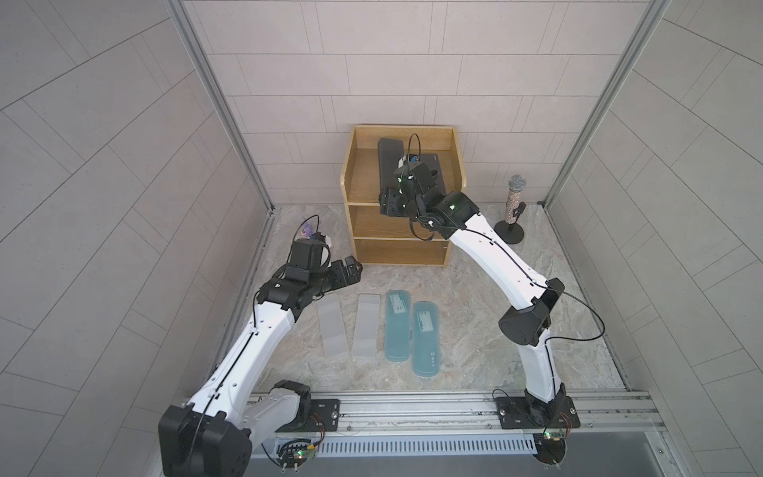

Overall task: Place the pencil cases on the shelf according to color
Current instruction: Place the pencil case on the shelf.

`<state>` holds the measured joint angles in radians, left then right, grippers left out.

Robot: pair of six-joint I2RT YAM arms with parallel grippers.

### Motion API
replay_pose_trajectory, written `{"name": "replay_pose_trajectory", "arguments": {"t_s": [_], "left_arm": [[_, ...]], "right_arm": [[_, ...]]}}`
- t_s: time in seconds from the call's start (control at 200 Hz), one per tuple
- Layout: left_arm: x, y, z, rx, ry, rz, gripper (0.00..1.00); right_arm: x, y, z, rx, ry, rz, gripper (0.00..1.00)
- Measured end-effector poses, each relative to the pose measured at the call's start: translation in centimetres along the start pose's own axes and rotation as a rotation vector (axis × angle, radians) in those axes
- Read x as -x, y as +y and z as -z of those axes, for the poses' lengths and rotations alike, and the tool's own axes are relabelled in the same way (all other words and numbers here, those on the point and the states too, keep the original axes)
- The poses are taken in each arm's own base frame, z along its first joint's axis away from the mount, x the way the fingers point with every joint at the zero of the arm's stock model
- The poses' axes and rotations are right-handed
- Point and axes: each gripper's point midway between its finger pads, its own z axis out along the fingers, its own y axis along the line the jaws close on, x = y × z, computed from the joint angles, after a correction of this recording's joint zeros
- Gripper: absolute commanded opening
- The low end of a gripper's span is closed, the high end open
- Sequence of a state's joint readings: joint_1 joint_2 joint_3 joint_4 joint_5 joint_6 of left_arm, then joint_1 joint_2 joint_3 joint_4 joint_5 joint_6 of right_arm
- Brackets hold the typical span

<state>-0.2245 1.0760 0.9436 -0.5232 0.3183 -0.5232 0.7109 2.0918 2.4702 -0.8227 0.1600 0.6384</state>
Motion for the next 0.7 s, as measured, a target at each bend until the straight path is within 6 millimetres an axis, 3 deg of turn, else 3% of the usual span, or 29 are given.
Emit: {"name": "replay_pose_trajectory", "arguments": {"t_s": [0.355,0.7], "left_arm": [[0.0,0.0,0.0,-0.002,-0.001,0.000,1.00],[0.0,-0.1,0.0,-0.004,0.000,0.000,1.00]], "right_arm": [[0.5,-0.1,-0.3,-0.001,-0.015,-0.013,0.82],[1.3,0.2,-0.4,0.017,-0.049,-0.019,0.95]]}}
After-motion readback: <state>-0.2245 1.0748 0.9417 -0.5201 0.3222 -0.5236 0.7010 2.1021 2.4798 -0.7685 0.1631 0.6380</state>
